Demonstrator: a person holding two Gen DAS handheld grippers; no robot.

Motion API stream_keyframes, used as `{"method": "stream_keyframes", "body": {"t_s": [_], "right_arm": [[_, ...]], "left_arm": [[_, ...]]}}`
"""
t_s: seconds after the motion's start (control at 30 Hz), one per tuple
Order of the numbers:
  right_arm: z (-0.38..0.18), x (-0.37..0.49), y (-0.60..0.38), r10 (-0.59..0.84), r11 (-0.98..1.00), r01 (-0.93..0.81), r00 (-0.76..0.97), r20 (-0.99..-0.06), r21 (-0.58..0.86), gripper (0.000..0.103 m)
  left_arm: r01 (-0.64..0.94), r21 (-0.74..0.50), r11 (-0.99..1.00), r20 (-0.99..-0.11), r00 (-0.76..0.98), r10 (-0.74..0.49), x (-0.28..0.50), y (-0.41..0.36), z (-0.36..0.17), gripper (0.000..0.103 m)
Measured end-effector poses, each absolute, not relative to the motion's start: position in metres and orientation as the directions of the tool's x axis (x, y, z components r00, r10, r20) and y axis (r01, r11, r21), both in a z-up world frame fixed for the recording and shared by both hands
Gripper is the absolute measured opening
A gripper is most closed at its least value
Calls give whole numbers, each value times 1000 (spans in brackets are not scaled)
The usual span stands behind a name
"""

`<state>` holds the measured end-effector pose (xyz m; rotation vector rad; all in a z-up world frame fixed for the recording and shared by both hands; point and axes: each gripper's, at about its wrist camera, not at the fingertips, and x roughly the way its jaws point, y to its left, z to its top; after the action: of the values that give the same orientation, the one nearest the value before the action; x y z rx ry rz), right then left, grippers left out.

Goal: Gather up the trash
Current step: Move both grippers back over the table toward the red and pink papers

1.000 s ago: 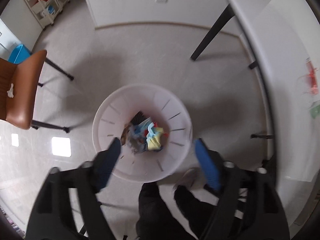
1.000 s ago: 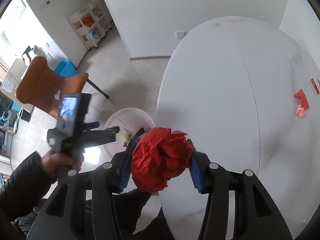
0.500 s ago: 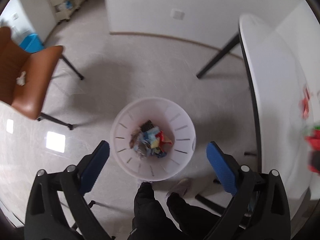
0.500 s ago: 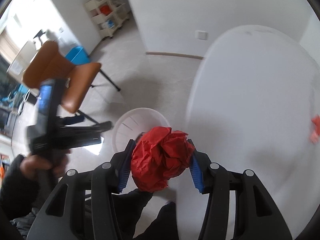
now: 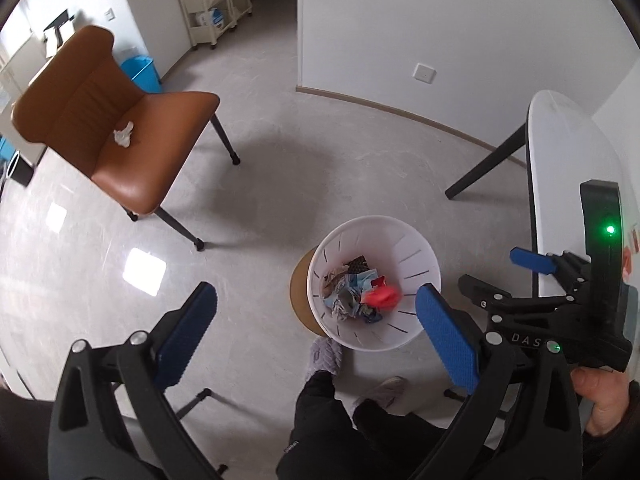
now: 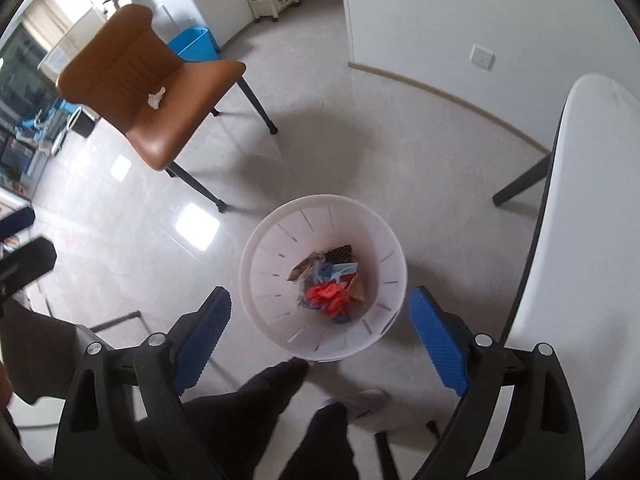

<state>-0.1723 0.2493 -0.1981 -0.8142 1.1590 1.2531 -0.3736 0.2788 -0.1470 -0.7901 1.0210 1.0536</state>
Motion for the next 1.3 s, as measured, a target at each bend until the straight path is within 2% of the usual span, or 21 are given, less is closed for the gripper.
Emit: {"method": "stream_keyframes", "body": {"t_s": [0.27, 0.43, 0.6, 1.0, 1.13, 1.3], "right_arm": [[-135, -144, 202, 372, 274, -957, 11, -928, 98, 100], [-95, -114, 152, 422, 387, -910, 31, -906, 149, 100], [-70, -86, 101, 432, 506, -854, 131, -893, 120, 100], [-69, -46, 33, 425, 702, -701, 267, -865, 128, 100], [-74, -20, 2, 401, 801, -582, 344, -849, 142, 100], [-90, 34, -39, 299, 909, -401, 436, -849, 114, 100]], "left_arm": [[-913, -50, 405, -924, 196, 329, -337, 266, -125, 95], [-854, -62, 517, -885, 287, 368, -291, 252, -92, 95], [-786, -89, 612, -858, 373, 354, -246, 234, -72, 95], [-647, -65, 759, -862, 421, 284, -172, 186, -70, 95], [-606, -53, 794, -867, 423, 264, -151, 176, -74, 95], [-498, -38, 866, -868, 446, 218, -100, 154, -80, 95]]}}
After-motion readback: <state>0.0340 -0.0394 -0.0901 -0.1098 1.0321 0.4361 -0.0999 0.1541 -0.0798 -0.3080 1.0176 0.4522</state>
